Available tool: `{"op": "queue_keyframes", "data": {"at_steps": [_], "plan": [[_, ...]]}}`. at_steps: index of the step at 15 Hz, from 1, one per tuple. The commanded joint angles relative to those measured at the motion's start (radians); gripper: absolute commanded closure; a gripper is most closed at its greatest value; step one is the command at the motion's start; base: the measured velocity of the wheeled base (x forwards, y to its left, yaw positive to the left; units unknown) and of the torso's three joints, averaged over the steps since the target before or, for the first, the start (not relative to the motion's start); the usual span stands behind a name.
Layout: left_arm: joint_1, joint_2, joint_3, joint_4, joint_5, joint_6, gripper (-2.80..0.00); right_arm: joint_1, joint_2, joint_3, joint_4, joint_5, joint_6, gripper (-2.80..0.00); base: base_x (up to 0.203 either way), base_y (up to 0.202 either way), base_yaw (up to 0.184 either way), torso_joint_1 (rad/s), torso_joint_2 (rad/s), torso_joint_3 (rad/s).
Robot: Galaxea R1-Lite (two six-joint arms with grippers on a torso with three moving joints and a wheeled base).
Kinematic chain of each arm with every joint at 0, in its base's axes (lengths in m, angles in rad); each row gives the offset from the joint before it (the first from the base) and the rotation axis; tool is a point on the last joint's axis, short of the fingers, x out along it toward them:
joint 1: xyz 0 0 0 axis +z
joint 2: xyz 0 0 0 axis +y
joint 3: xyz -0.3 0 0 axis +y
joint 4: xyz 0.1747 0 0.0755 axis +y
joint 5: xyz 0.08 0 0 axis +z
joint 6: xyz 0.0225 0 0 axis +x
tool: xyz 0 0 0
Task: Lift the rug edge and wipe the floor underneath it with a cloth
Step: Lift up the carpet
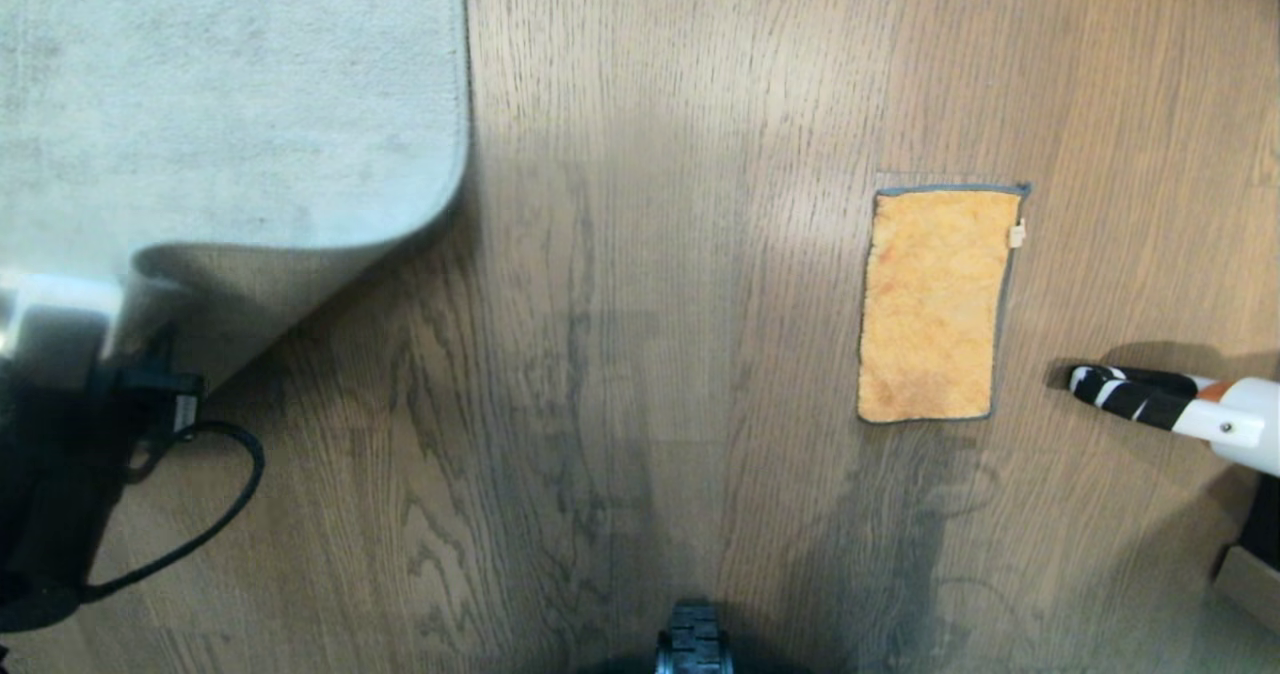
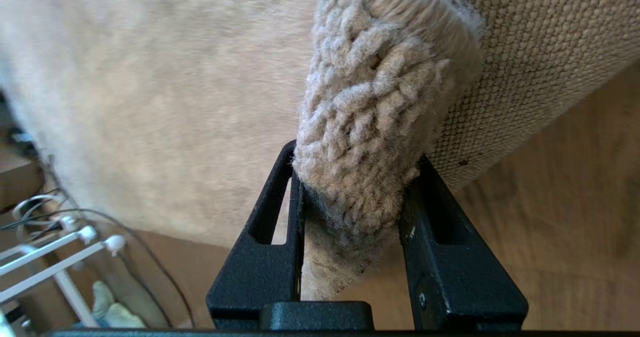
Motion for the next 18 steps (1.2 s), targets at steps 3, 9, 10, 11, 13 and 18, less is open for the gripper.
{"op": "queue_keyframes", "data": {"at_steps": [3,9,10,11,13,18], "plan": [[0.083,-0.073,-0.011,-0.048,0.002,0.001,0.0,0.0,0.001,0.0,-0.001,0.0,0.0,0.0,0.0,0.0,0.0,0.0,0.0,0.0],[0.17,-0.153,-0.063,-0.048,0.003,-0.057,0.0,0.0,0.001,0.0,0.001,0.0,0.0,0.0,0.0,0.0,0.0,0.0,0.0,0.0],[0.19,-0.165,-0.068,-0.048,0.003,-0.067,0.0,0.0,0.001,0.0,-0.001,0.0,0.0,0.0,0.0,0.0,0.0,0.0,0.0,0.0],[0.206,-0.179,-0.069,-0.048,0.003,-0.078,0.0,0.0,0.001,0.0,0.0,0.0,0.0,0.0,0.0,0.0,0.0,0.0,0.0,0.0],[0.238,-0.21,-0.072,-0.048,0.003,-0.098,0.0,0.0,0.001,0.0,-0.001,0.0,0.0,0.0,0.0,0.0,0.0,0.0,0.0,0.0],[0.283,-0.282,-0.067,-0.048,0.007,-0.127,0.0,0.0,0.001,0.0,-0.001,0.0,0.0,0.0,0.0,0.0,0.0,0.0,0.0,0.0]]}}
